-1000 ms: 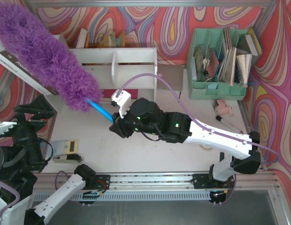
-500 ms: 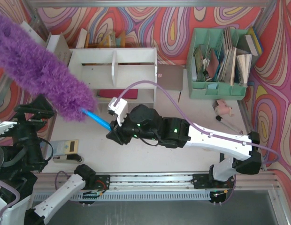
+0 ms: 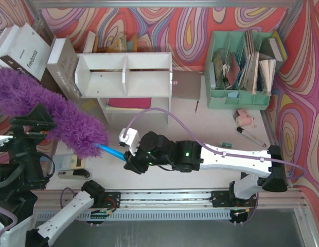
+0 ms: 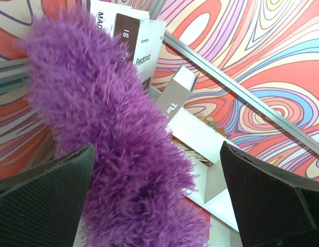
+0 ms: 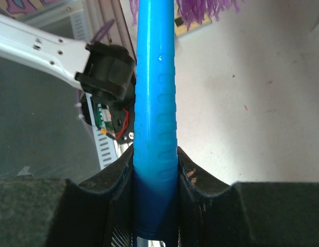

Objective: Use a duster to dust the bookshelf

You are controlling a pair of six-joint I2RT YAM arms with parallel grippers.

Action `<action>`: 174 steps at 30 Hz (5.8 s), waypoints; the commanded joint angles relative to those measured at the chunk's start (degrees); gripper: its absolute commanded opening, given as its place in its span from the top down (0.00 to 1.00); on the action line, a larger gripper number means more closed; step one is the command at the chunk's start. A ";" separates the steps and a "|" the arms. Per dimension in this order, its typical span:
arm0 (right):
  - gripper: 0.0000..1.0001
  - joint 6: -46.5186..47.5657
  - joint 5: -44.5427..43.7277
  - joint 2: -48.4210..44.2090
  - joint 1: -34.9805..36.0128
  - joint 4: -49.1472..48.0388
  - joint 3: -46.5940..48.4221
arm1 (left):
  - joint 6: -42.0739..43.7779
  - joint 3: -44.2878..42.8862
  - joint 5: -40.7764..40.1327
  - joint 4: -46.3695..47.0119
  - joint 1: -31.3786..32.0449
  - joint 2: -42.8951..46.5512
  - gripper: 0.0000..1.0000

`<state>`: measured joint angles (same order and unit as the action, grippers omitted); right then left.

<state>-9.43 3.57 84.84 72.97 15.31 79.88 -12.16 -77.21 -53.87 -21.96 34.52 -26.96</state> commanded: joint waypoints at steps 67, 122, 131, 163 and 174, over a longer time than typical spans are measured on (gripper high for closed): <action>1.00 -8.54 -4.17 10.27 -4.73 -14.66 -16.11 | 0.94 1.64 -0.89 0.14 0.13 0.85 0.01; 1.00 -9.87 -0.81 12.69 -5.69 -27.61 -16.08 | -0.31 5.02 -1.60 -0.89 0.11 3.05 0.01; 1.00 -10.52 -0.40 18.72 -5.56 -25.45 -16.76 | -1.59 6.26 -0.94 -1.62 0.11 1.36 0.02; 1.00 -10.52 -0.94 17.05 -4.62 -28.14 -17.94 | -1.04 6.27 -1.06 -1.41 0.11 0.79 0.01; 1.00 -12.11 -4.29 21.55 -4.68 -23.54 -16.90 | -1.37 6.37 -0.96 -1.31 0.11 0.62 0.02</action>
<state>-21.26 1.41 105.51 68.03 -7.84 61.47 -13.54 -71.50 -54.48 -23.03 34.52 -25.52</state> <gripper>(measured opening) 0.343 0.984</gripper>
